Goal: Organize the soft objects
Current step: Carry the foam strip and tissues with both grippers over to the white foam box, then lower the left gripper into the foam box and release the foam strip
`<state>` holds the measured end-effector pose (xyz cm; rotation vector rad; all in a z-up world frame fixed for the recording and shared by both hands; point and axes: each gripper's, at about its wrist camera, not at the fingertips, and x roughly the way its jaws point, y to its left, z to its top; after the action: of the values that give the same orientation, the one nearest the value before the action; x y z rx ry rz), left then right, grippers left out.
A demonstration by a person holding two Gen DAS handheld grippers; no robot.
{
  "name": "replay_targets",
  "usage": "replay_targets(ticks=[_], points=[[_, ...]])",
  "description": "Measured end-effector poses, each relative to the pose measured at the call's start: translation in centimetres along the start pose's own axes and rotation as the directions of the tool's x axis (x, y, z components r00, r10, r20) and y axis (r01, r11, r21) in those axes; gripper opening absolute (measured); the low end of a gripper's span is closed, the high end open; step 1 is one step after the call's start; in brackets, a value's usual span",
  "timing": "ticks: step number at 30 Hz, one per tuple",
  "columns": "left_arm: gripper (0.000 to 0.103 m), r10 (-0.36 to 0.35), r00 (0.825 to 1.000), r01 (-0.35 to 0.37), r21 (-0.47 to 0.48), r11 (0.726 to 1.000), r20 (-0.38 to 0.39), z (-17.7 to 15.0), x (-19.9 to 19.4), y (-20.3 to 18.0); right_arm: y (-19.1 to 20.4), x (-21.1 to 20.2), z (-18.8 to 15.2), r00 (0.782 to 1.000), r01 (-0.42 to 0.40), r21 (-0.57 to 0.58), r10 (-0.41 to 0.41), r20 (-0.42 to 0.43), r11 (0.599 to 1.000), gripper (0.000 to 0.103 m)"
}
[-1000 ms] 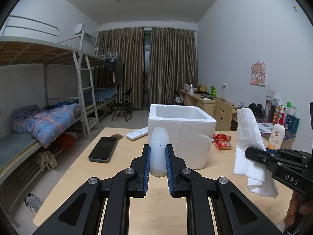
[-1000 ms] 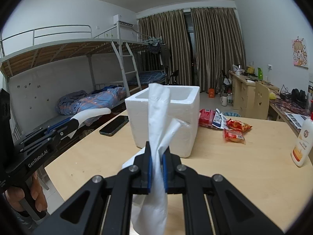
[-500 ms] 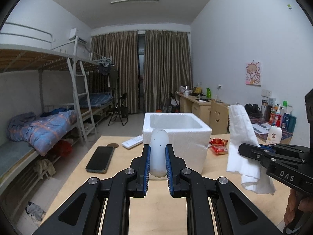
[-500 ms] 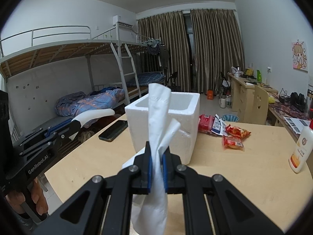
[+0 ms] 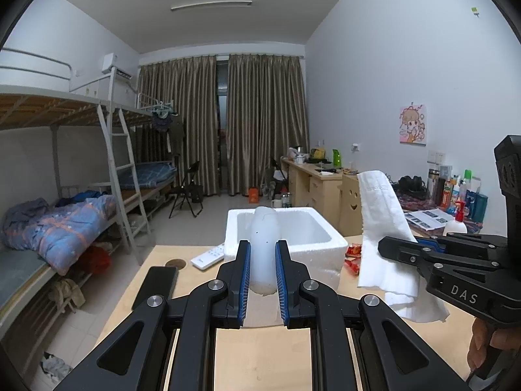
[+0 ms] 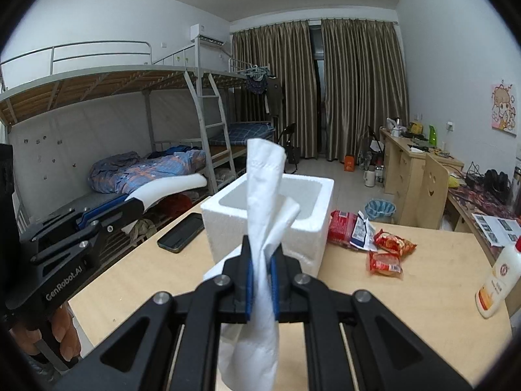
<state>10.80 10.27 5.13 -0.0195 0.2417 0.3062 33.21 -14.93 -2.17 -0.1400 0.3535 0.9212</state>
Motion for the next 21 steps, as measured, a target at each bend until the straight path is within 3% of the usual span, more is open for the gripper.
replay_targets(ticks=[21], points=[[0.016,-0.013,0.998,0.013,0.011,1.000,-0.055,3.8,8.1,-0.1,-1.6,3.7,3.8,1.000,-0.017,-0.005,0.017,-0.011,1.000,0.012]])
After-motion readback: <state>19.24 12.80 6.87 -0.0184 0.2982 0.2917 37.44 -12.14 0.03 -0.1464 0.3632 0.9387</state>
